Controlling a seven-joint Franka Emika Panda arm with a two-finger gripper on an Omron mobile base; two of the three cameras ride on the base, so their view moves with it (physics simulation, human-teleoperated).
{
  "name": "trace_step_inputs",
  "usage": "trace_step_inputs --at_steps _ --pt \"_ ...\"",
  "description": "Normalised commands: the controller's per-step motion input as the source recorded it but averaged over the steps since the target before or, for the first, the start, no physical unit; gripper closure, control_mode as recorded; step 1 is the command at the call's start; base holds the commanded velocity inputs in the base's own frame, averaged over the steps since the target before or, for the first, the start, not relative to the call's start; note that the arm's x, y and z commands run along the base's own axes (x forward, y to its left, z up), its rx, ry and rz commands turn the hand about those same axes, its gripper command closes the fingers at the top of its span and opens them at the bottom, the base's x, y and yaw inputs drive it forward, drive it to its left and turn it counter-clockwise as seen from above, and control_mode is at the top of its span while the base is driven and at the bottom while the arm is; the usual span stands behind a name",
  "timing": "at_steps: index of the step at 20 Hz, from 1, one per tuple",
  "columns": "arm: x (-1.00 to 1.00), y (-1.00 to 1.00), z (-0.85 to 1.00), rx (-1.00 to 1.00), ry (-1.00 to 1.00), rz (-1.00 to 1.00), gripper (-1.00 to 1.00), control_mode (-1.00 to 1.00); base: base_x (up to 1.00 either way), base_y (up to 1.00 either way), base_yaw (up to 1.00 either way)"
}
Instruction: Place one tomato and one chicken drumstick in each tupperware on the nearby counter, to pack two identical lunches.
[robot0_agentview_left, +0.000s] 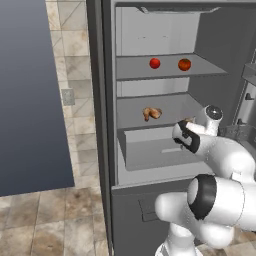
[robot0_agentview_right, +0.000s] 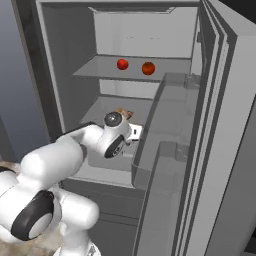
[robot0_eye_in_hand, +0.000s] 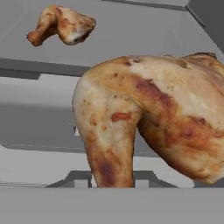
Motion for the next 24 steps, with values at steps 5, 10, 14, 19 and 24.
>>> trace_step_inputs --at_steps 5,10,14,19,24 --pt "-0.81 0.50 0.81 -0.04 0.26 0.11 1.00 -1.00 0.00 0.00 0.00" --pt "-0.87 0.42 0.68 -0.01 0.09 0.12 1.00 -1.00 0.00 0.00 0.00" --pt "-0.78 0.04 0.19 0.00 -0.03 0.11 1.00 -1.00 0.00 0.00 0.00" --pt "-0.98 0.02 0.07 -0.01 -0.15 0.10 1.00 -1.00 0.00 0.00 0.00" --pt "-0.71 0.08 0.30 -0.04 -0.20 0.00 1.00 -1.00 0.00 0.00 0.00"
